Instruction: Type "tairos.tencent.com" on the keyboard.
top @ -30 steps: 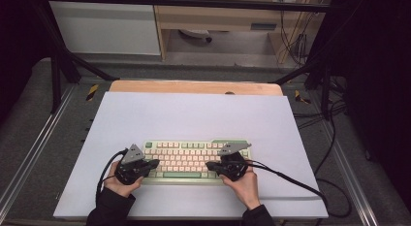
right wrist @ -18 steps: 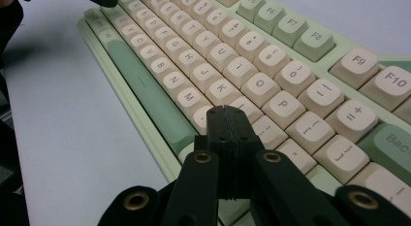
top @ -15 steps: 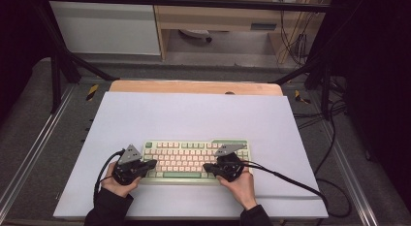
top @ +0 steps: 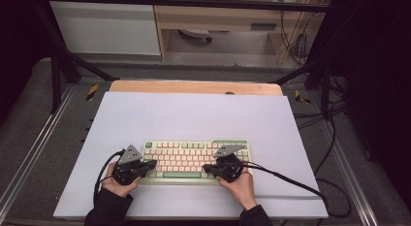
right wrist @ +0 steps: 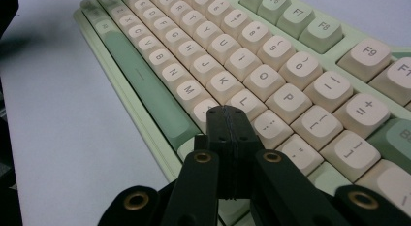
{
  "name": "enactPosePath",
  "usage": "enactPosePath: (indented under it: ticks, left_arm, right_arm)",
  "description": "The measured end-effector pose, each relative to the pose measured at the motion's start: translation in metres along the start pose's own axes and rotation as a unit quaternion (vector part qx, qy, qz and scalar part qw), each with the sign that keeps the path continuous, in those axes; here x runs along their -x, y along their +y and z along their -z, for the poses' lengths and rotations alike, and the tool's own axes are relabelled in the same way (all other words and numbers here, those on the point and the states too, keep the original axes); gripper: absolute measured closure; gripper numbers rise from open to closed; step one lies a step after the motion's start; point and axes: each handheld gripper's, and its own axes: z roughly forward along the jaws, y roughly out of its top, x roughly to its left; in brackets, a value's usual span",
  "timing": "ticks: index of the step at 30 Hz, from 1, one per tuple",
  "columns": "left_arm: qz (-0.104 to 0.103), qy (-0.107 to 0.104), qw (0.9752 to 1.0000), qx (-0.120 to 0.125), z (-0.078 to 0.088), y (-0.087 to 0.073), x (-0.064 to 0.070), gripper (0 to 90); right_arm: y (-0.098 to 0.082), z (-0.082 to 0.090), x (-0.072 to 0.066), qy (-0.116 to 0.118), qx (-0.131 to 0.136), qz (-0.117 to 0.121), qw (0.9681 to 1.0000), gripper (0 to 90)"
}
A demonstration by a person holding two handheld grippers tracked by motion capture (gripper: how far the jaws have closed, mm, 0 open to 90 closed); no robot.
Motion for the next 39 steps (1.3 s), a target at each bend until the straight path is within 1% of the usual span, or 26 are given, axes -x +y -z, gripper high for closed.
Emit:
enactPosePath:
  ticks: [6, 13, 15, 23, 31, 39]
  left_arm:
    - [-0.001, 0.0, 1.0, 0.001, 0.0, 0.0, 0.0, 89.6]
    - [-0.001, -0.001, 1.0, 0.002, 0.001, 0.001, 0.0, 89.6]
    - [-0.001, -0.001, 1.0, 0.003, 0.001, 0.001, 0.001, 89.6]
    - [-0.003, -0.003, 1.0, 0.005, 0.001, 0.004, 0.003, 89.6]
    - [-0.009, -0.008, 0.9999, 0.005, -0.003, 0.009, 0.009, 89.6]
    - [-0.017, -0.015, 0.9997, -0.001, -0.014, 0.015, 0.019, 89.6]
  right_arm:
    - [0.003, 0.008, 0.0, -0.005, 0.009, 0.001, 0.9999, 90.0]
    - [0.004, 0.013, 0.001, -0.01, 0.009, 0.005, 0.9999, 90.0]
    - [0.003, 0.015, 0.002, -0.01, 0.013, 0.006, 0.9998, 90.0]
    - [0.0, 0.025, 0.007, -0.013, 0.021, -0.005, 0.9997, 90.0]
    - [-0.005, 0.03, 0.01, -0.016, 0.025, -0.01, 0.9995, 90.0]
    - [-0.006, 0.032, 0.01, -0.017, 0.022, -0.013, 0.9995, 90.0]
